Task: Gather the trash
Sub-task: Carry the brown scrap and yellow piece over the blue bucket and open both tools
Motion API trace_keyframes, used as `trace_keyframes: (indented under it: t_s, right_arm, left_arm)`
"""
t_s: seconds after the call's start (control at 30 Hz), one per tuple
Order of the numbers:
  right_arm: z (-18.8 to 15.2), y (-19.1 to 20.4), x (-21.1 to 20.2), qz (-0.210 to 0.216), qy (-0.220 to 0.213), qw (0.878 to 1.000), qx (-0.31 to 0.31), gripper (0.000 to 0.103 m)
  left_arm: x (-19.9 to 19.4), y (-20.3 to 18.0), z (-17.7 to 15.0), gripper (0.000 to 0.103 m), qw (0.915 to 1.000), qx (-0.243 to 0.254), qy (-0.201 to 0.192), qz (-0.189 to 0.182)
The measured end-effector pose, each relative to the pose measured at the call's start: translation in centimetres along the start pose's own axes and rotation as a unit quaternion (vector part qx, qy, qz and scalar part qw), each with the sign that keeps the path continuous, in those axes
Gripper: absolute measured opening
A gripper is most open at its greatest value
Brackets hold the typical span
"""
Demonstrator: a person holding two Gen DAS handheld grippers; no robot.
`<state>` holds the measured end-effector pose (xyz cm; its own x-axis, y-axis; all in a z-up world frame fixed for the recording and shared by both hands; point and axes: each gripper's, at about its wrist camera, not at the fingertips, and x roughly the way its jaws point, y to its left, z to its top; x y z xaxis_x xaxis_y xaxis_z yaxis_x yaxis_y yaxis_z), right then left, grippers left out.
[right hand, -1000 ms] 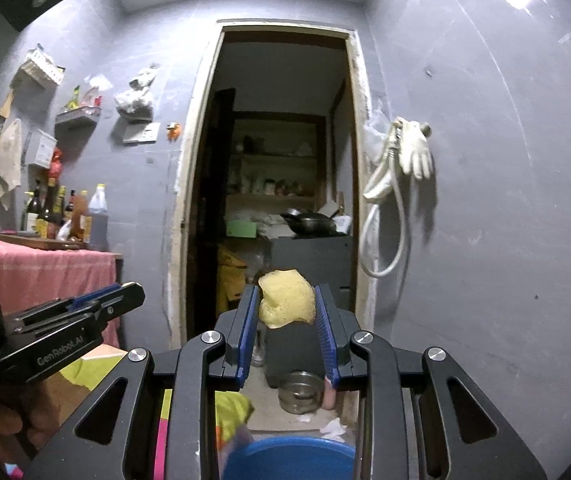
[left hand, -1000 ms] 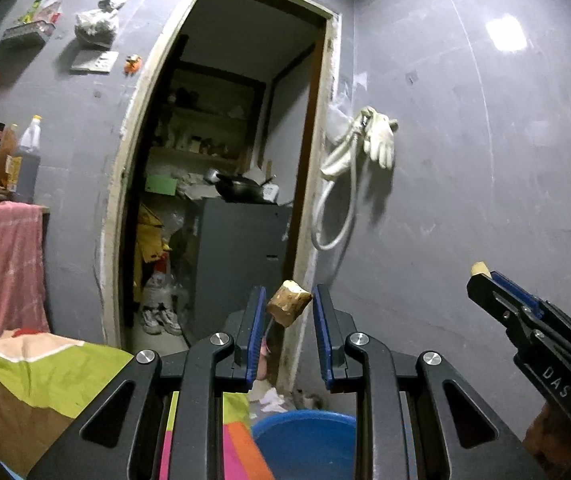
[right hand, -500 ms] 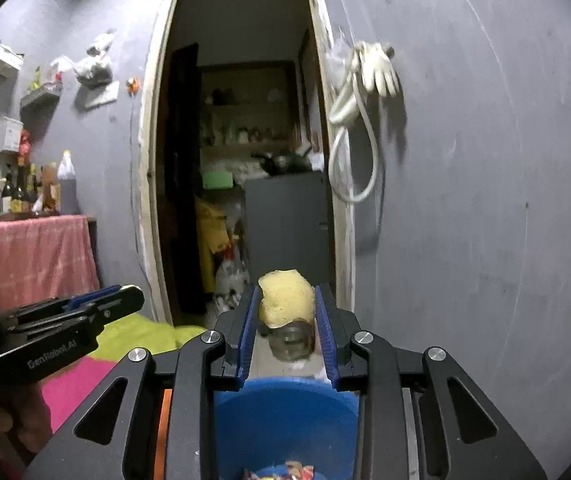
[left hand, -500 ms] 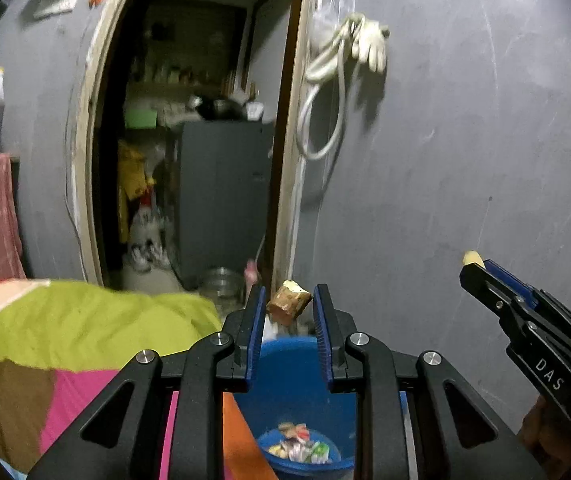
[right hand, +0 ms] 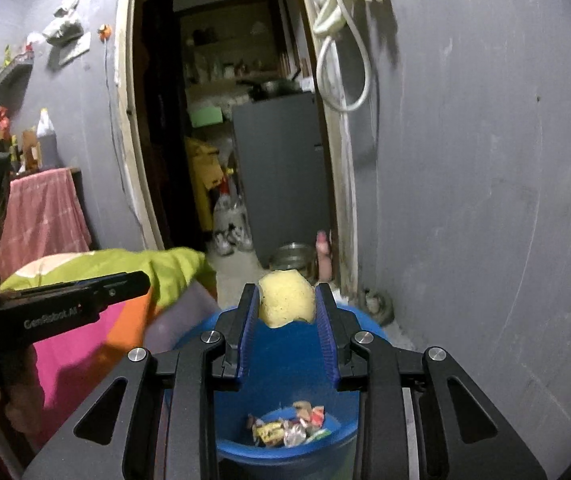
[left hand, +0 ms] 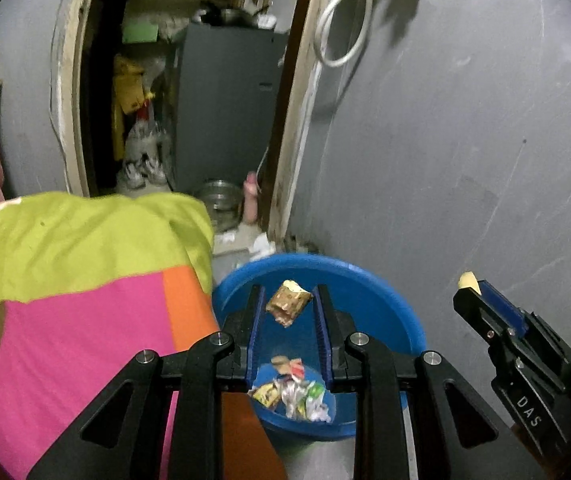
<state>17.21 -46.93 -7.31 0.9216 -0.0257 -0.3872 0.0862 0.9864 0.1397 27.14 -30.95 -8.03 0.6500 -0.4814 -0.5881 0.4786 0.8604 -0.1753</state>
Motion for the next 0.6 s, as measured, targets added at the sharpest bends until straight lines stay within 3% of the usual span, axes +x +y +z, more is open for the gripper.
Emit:
trace_keyframes:
  t_s: [0.3,0.6]
  right_arm:
    - [-1.9,-1.2,2.3,0.000,0.055,0.998,0.017,0.027]
    - [-1.9,-1.2,2.5,0.004,0.063,0.998,0.016,0.028]
  left_arm:
    - [3.4,0.1,-1.4,0.020,0.9985,0.003,0.055,-0.001]
    - [3.4,0.0,-1.1,0.021,0.9984,0.001,0.055,-0.012]
